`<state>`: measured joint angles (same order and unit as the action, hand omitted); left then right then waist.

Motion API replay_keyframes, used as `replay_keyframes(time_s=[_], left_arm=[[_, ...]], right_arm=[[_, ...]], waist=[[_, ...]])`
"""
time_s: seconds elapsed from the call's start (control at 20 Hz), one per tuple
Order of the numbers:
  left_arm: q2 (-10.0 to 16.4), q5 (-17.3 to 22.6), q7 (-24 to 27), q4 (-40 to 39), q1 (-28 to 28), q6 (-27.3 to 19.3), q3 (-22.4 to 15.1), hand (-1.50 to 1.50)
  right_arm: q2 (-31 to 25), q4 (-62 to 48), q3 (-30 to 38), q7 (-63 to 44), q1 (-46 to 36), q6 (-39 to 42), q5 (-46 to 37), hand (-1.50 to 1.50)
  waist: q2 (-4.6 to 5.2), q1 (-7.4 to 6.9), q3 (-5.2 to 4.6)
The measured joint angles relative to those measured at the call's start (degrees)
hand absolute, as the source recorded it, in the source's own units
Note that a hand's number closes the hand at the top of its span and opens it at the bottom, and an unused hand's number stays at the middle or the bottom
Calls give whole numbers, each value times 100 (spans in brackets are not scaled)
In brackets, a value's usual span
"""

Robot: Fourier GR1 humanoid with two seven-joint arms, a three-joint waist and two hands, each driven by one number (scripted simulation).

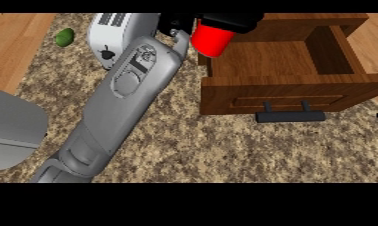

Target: Pick up the can, place it into the drawer and close the drawer

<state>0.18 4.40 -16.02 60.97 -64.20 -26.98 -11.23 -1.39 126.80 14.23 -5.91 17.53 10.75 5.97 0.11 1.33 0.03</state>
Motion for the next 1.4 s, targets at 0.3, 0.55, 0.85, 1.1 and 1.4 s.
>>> replay_keyframes(time_s=[0.3, 0.55, 0.85, 1.1, 1.4], left_arm=[[-13, 357, 184, -960, -737, -244, -161, 150], [-17, 722, 281, -1637, -1298, -445, -391, 150], [-19, 1147, 648, -2474, -1757, -525, -624, 150], [-18, 1512, 749, -2967, -2037, -582, -883, 150], [-18, 1867, 1073, -3349, -2057, -700, -1281, 150]], right_arm=[[7, -309, 18, 155, -144, 34, -26, -150], [-17, -312, 46, 92, -211, 46, 8, -150], [-74, -240, 3, -40, -328, 20, 8, -150], [-145, -247, 43, -136, -470, 22, 50, -150], [-188, -401, 28, -154, -700, -2, 3, -150]], waist=[[15, 45, 2], [23, 94, 3], [48, 180, 5], [65, 257, 7], [98, 344, 11]])
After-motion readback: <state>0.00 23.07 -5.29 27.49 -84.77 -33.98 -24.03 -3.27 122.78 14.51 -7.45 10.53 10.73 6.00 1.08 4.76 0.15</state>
